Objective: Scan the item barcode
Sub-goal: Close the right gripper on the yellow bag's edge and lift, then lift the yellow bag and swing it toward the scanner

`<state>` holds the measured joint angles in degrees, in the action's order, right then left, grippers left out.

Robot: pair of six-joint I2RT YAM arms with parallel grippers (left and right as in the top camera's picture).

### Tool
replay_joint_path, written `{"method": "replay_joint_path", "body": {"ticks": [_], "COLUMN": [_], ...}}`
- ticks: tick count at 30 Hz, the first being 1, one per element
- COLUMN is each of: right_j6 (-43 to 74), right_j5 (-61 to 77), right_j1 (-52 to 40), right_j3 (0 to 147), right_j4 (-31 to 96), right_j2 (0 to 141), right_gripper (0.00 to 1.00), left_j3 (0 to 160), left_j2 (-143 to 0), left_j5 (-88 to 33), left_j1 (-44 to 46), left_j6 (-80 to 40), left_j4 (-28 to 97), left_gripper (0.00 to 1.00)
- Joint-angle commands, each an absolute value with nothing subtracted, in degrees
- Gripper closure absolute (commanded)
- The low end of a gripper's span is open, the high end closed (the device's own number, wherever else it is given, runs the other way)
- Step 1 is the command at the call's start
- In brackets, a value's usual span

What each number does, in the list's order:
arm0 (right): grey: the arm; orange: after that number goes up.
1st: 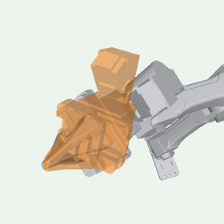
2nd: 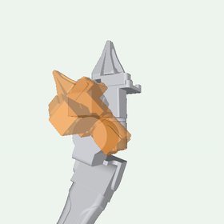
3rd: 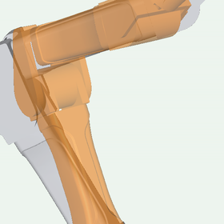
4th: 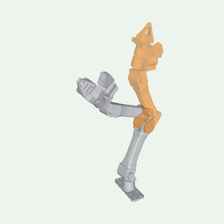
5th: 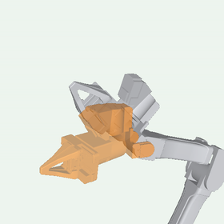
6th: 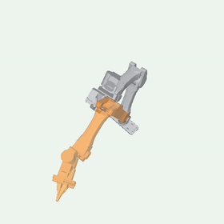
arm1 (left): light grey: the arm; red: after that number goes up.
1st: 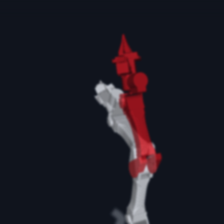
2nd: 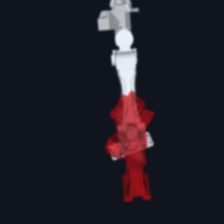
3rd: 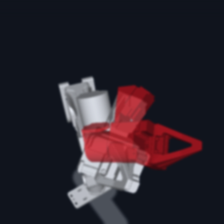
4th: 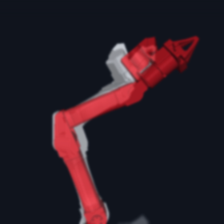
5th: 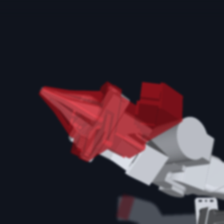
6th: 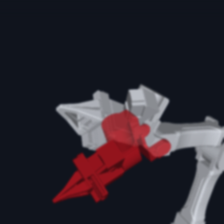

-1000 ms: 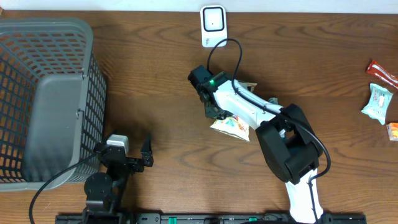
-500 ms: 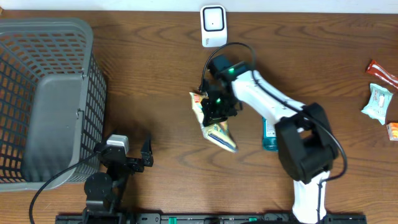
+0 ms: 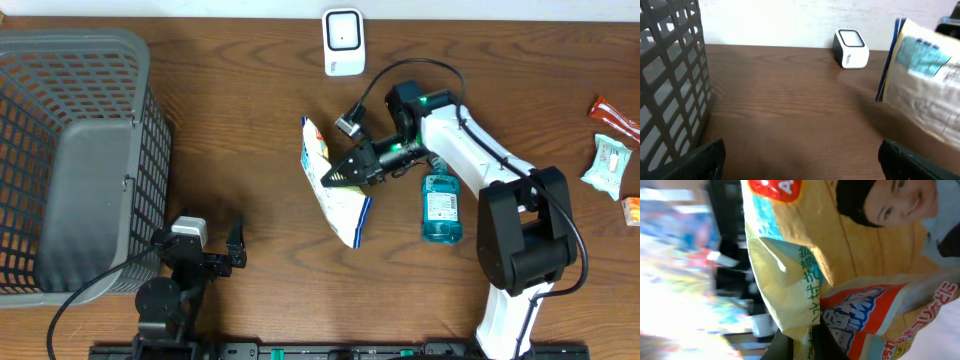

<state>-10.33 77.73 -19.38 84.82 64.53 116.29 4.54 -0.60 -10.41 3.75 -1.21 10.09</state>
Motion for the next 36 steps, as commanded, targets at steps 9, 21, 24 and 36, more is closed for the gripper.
{"method": "replay_joint_path", "body": {"ticks": [9,21,24,36], "right_j6": [11.0,0.0,-2.9,-13.7], "right_j5": [89.5,87.0,86.3,85.4], "right_j1": [-17.6,-14.3,-14.0,-13.7], "right_j3": [84.6,84.5,84.5,84.5], "right_j4": [82.9,97.5,97.5,97.5], "right_j2": [115.5,115.5,115.5,115.5], "right_gripper": [0.99,0.99,0.99,0.99], "left_j3": [3.6,3.6,3.6,3.6], "left_j2": [-0.3,-0.3,-0.3,-0.3], "left_j5": [-11.1,-11.1,-11.1,-11.1], "left_j1": [3.6,3.6,3.6,3.6], "left_j6": [-0.5,-0.5,-0.5,-0.5], "left_j4": [11.4,11.4,11.4,11.4], "left_gripper": [0.02,0.02,0.02,0.02]}}
